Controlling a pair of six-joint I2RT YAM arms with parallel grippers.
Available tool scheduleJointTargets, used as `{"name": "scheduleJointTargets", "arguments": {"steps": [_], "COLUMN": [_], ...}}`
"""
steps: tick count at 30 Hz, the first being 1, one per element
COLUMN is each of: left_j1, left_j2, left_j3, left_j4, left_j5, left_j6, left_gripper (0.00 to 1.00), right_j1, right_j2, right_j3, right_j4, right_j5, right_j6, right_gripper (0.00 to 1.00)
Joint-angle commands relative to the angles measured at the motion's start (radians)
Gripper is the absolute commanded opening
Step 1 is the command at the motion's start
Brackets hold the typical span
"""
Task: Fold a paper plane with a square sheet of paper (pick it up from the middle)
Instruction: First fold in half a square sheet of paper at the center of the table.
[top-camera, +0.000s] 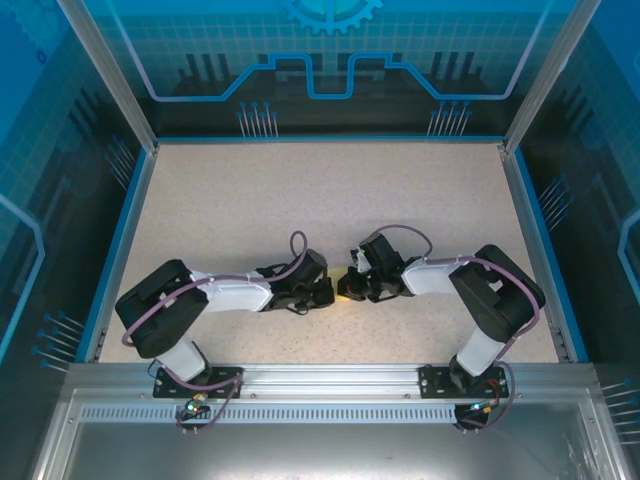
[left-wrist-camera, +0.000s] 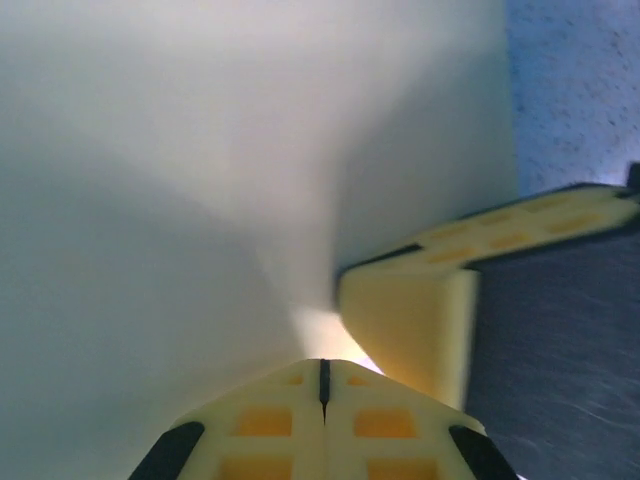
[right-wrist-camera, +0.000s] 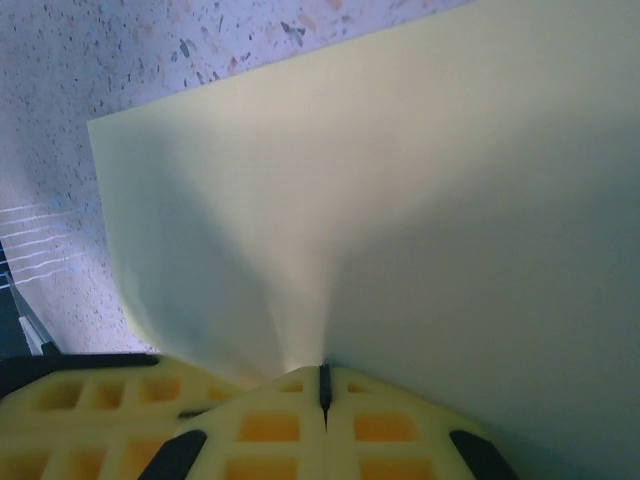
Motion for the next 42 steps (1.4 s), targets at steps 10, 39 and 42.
{"name": "scheduleJointTargets", "arguments": {"steps": [10, 39, 42], "left_j1": [-0.006, 0.103, 0.117], "left_j2": [-0.022, -0.448, -0.483], "left_j3": [-0.162, -0.311, -0.250], "left_j4": [0.097, -0.255, -0.320], "left_j5": [-0.136, -0.304, -0.296], "left_j6": [-0.192, -0.195, -0.139], "left_gripper": [0.00, 0.00, 0.01], "right_j1": [0.009, -0.051, -0.044], "right_j2": [0.028, 0.068, 0.041], "right_j3": [-0.021, -0.066, -0.021], "right_j4": [-0.124, -0.157, -0.185], "right_j5": [0.087, 0.112, 0.102], "right_j6": [-0.007, -0.073, -0.104], "right_gripper": [0.00, 0.00, 0.00]}}
